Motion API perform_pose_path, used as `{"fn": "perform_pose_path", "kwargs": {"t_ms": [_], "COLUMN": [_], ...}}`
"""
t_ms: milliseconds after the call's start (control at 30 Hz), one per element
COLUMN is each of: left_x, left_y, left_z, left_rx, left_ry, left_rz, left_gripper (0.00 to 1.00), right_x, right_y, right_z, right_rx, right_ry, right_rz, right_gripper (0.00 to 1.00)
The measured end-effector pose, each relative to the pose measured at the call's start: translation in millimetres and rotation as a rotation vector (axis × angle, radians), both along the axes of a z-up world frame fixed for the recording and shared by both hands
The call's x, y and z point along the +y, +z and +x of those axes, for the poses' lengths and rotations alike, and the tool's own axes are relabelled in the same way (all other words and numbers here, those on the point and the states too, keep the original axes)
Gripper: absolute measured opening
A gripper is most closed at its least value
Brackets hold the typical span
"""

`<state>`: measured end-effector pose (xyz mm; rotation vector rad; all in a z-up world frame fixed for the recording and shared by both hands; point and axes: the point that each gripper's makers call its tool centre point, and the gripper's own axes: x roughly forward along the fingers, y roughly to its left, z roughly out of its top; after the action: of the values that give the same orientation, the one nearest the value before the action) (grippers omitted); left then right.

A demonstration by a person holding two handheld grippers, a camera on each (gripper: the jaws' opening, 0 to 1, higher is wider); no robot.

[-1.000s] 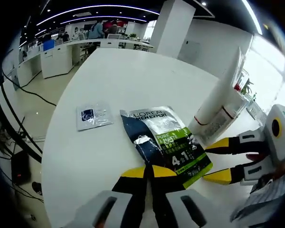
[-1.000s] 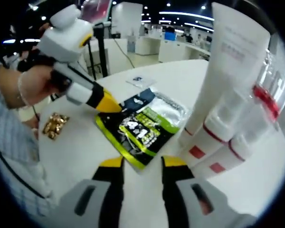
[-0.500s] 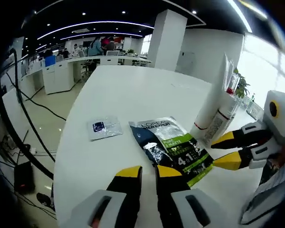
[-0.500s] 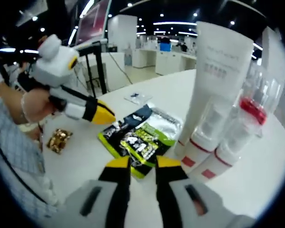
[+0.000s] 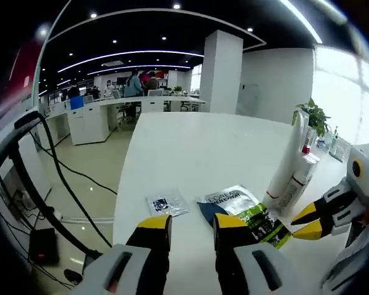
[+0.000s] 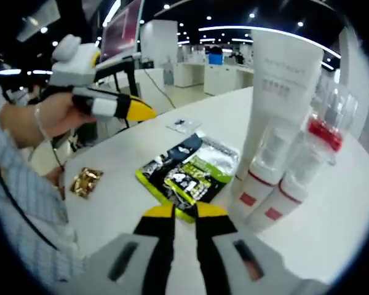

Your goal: Arrange the skincare products in the storage area until every visible bottle or jar stands upright without overlapping.

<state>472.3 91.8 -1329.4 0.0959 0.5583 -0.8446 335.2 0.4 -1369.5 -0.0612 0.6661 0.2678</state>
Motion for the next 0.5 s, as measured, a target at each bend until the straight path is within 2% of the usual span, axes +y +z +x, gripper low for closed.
{"fn": "perform_pose_path", "kwargs": {"t_ms": [100,200,400,433,500], "left_x": [-5,-10,-16,-17,-17], "left_y": [6.4,6.6,6.7,4.7,-5.3], "left_z": [11.9,22.1,41.3,44.2,45.5], "left_rx": [-0.015,-0.006,0.007,0.023,0.092], "left_ry": [-0.006,-0.012,0.006,0.007,0.015], "left_rz": [0.013,0.041,0.106,0.117,0.159], "left_gripper": [0.31,0.43,0.44,0.45,0.48], "right_x": [-5,-9,-14,-16,-18], "right_y": [-2.5,-4.3,-2.9,-3.4,-4.3], "right_z": [-6,-12,-20,-21,-22], "right_rx": [0.009,0.017,0.013,0.013,0.014], "right_ry": [-0.017,-0.032,-0.056,-0.060,-0.067], "right_rz": [0.004,0.010,0.023,0.023,0.021], "right_gripper": [0.11,0.11,0.12,0.12,0.12]}}
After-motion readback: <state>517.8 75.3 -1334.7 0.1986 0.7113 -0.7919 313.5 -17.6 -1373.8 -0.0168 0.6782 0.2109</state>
